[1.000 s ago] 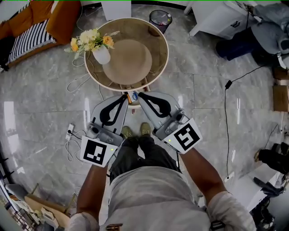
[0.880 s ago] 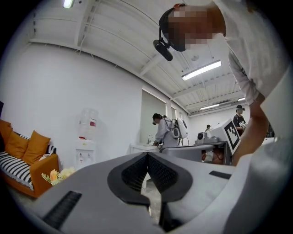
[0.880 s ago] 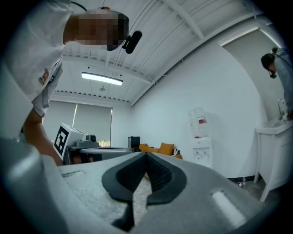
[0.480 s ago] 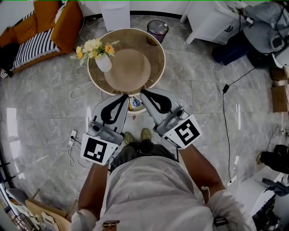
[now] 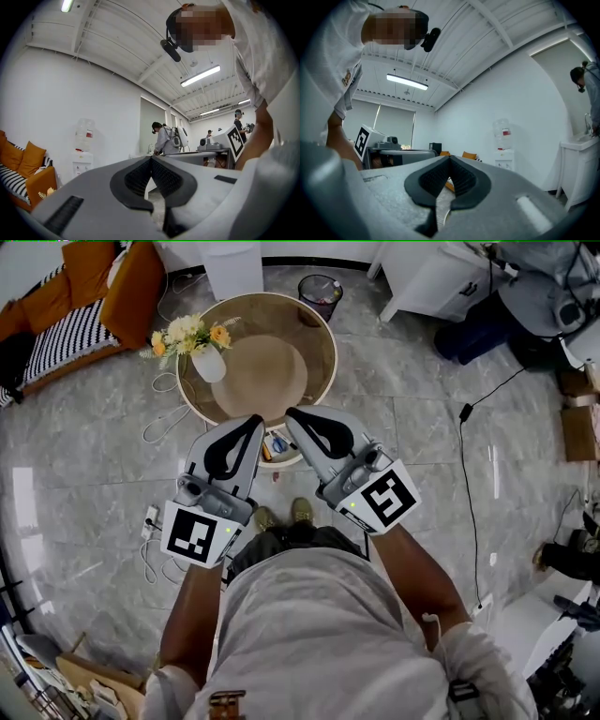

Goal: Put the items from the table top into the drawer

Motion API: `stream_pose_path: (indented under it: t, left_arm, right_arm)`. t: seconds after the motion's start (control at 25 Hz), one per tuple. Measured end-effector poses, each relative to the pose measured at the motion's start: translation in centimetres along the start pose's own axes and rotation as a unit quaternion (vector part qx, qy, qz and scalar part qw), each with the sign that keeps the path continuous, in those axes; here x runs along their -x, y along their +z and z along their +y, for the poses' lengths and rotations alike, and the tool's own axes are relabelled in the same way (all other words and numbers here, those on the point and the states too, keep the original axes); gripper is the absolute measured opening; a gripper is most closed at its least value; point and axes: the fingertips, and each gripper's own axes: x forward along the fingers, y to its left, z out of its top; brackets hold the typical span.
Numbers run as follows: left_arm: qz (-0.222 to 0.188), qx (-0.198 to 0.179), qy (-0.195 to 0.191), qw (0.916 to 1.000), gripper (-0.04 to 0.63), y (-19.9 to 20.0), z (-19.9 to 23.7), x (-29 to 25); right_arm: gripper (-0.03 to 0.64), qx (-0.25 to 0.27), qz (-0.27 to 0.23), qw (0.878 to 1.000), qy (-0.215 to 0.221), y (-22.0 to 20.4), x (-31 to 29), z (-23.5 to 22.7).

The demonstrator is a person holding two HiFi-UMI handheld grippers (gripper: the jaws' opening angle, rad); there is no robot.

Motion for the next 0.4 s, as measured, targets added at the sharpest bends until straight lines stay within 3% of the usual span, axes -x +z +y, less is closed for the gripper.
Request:
stream_pose_path:
  t: [0.4]
  left_arm:
    - [0.001, -0.002, 0.000, 1.0000, 0.000, -0.08, -0.51, 0.59]
  right_arm:
    - [0.000, 0.003, -0.001, 1.000, 0.007, 0.07, 0.45, 0.83]
